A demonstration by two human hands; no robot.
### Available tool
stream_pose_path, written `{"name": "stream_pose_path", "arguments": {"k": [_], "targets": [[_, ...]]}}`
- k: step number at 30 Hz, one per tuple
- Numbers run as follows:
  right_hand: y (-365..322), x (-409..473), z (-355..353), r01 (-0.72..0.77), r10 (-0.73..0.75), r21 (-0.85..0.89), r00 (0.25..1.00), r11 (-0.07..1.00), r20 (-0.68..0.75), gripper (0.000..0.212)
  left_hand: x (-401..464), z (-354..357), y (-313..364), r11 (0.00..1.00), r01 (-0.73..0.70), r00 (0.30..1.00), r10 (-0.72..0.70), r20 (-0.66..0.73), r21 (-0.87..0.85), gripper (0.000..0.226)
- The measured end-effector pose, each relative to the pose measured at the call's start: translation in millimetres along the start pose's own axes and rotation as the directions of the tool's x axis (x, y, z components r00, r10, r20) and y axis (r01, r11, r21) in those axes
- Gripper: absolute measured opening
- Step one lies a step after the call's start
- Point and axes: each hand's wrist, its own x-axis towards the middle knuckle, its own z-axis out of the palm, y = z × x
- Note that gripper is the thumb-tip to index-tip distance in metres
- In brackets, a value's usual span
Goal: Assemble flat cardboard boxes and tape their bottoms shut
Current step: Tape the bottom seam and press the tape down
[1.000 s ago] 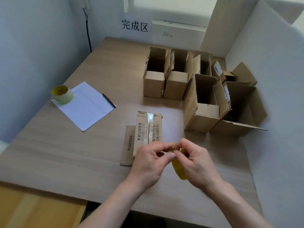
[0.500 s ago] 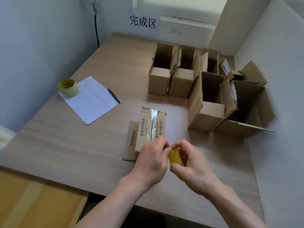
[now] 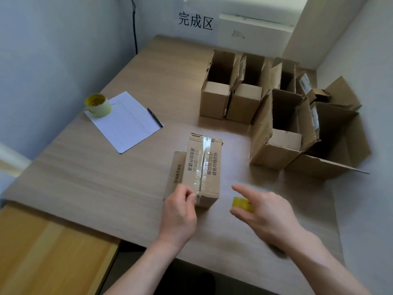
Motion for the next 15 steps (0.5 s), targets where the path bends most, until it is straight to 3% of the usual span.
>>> {"name": "stream_pose_path", "arguments": {"k": [6,15], "targets": [[-1.4,29.3,26.8,0.034,-0.034,-0.008,0.999,0.999,0.038,0.056,17.8,-7.4,-29.6,0.986,0.138,0.988,-0.131,-0.075,0.095,0.021],[2.1,41.1,41.0,-0.007,0.007,-0.099,1.0,0.995,-0.004,0.057,27.6,-5.1,-38.9,0.979,0.15,0.988,-0.145,-0.042,0.139,0.019]]}}
